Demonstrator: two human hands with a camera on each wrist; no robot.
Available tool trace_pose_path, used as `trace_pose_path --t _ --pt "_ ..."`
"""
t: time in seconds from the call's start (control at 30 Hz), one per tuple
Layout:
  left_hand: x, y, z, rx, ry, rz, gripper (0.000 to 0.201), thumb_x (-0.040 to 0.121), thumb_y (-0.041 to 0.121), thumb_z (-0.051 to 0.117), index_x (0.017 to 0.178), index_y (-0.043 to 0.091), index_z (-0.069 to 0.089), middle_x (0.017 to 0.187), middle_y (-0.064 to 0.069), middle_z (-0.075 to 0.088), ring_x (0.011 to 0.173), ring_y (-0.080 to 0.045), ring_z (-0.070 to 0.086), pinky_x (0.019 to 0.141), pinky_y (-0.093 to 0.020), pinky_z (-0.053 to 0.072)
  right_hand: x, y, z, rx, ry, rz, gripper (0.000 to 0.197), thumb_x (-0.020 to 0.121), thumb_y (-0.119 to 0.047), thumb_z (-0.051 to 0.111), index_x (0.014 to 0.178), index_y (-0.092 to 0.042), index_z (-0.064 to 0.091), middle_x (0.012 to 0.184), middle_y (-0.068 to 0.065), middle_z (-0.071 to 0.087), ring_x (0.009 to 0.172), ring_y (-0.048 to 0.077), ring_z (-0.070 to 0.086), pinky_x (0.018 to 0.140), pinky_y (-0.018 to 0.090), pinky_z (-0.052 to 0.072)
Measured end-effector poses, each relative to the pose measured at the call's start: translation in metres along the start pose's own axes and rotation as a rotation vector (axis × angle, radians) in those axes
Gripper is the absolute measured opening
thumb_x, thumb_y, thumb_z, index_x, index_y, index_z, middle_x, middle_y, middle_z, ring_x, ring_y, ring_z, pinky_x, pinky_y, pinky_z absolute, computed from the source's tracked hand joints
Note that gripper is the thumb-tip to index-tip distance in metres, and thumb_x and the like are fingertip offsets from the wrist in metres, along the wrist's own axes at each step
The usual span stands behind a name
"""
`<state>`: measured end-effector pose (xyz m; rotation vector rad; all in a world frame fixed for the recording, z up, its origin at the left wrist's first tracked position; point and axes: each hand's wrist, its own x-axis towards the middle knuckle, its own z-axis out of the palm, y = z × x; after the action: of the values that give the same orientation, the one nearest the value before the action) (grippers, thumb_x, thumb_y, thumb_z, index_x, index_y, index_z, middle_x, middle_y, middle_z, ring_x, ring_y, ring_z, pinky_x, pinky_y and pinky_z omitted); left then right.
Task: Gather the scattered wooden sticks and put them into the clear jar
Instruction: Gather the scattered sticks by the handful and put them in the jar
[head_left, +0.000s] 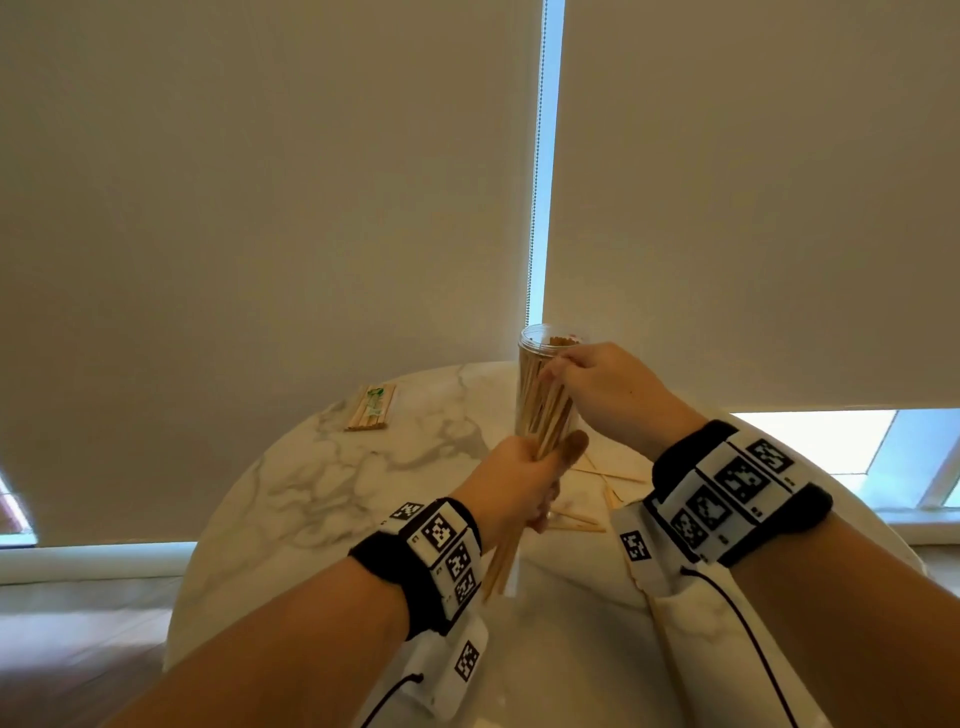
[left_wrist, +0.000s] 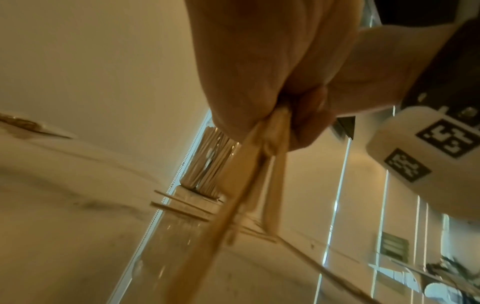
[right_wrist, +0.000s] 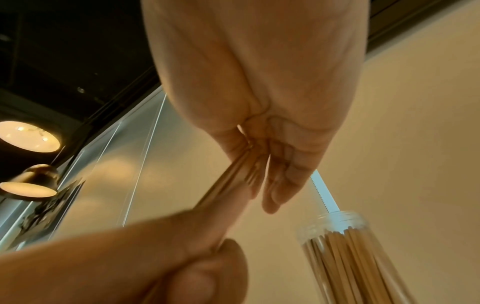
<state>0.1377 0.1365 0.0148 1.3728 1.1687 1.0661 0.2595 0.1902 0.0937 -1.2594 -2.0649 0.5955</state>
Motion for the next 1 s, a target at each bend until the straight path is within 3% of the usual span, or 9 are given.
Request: trace_pose_path --t 0.13,0.23,0.37,0.43,0.63,0.73,0.83,0.93,1.0 --pt "0.010 0.006 -0.008 -0.141 0.064 -0.012 0.033 0.101 0.040 0.054 0.080 0.015 0.047 0.055 0.003 0.037 0.044 -0.010 0.029 0.043 -0.024 0.031 -0.002 0.003 0.012 0.105 -0.104 0.021 0.031 0.101 -0.044 0.046 0.113 -0.021 0.064 0.099 -0.002 0.069 0.091 0.015 0.066 0.079 0.031 0.054" --pt "0.021 0.014 -0.020 -0.262 0.188 0.081 0.037 0.101 0.048 0.050 0.083 0.016 0.052 0.057 0.006 0.039 0.046 -0.009 0.033 0.045 -0.024 0.035 -0.006 0.008 0.019 0.285 -0.045 0.052 0.052 0.091 -0.067 0.050 0.129 -0.031 0.051 0.107 -0.001 0.070 0.094 0.018 0.070 0.087 0.045 0.058" --pt "0.040 0.032 -0.046 -0.527 0.397 0.197 0.032 0.102 0.045 0.049 0.087 0.017 0.045 0.060 0.005 0.035 0.048 -0.009 0.031 0.046 -0.024 0.034 -0.020 0.013 0.030 0.265 -0.426 0.265 0.070 0.082 -0.054 0.072 0.140 -0.029 0.040 0.105 0.001 0.071 0.090 0.019 0.073 0.081 0.035 0.062" --pt "0.049 0.037 -0.055 -0.649 0.480 0.254 0.029 0.103 0.041 0.049 0.088 0.016 0.044 0.060 0.005 0.033 0.048 -0.008 0.030 0.047 -0.024 0.036 -0.021 0.018 0.044 0.279 -0.605 0.338 0.065 0.082 -0.037 0.079 0.135 -0.025 0.044 0.103 0.005 0.073 0.083 0.019 0.073 0.080 0.034 0.062" --pt "0.067 0.030 -0.050 -0.715 0.486 0.299 0.022 0.106 0.036 0.045 0.098 0.016 0.049 0.063 0.001 0.046 0.054 -0.013 0.047 0.062 -0.032 0.052 0.011 0.025 0.062 0.531 -0.326 0.255 0.027 0.080 -0.026 0.077 0.092 -0.012 0.057 0.072 0.002 0.048 0.063 0.015 0.043 0.061 0.031 0.041" --pt "0.074 0.027 -0.045 -0.619 0.414 0.286 0.025 0.105 0.040 0.043 0.099 0.018 0.052 0.073 -0.004 0.059 0.068 -0.018 0.059 0.066 -0.034 0.053 0.022 0.024 0.057 0.451 -0.250 0.198 0.026 0.078 -0.031 0.077 0.085 -0.011 0.063 0.068 0.003 0.050 0.062 0.017 0.045 0.063 0.033 0.039" --pt "0.081 0.025 -0.037 -0.530 0.321 0.271 0.030 0.106 0.040 0.041 0.112 0.012 0.052 0.088 -0.008 0.067 0.077 -0.021 0.063 0.071 -0.034 0.055 0.025 0.025 0.049 0.450 -0.213 0.153 0.017 0.080 -0.022 0.071 0.077 -0.008 0.062 0.065 0.006 0.049 0.057 0.017 0.043 0.057 0.030 0.037" --pt "0.085 0.022 -0.033 -0.500 0.230 0.230 0.047 0.106 0.043 0.039 0.122 0.004 0.058 0.101 -0.010 0.070 0.080 -0.020 0.068 0.068 -0.031 0.057 0.026 0.025 0.041 0.389 -0.235 0.142 0.012 0.082 -0.020 0.067 0.089 -0.013 0.059 0.069 0.005 0.053 0.055 0.014 0.045 0.050 0.027 0.039" --pt "0.087 0.020 -0.032 -0.514 0.194 0.225 0.049 0.106 0.041 0.039 0.117 0.001 0.065 0.106 -0.012 0.072 0.093 -0.023 0.071 0.080 -0.033 0.059 0.029 0.029 0.038 0.311 -0.155 0.133 0.033 0.083 -0.027 0.069 0.110 -0.023 0.051 0.079 0.000 0.061 0.053 0.008 0.050 0.046 0.019 0.040"
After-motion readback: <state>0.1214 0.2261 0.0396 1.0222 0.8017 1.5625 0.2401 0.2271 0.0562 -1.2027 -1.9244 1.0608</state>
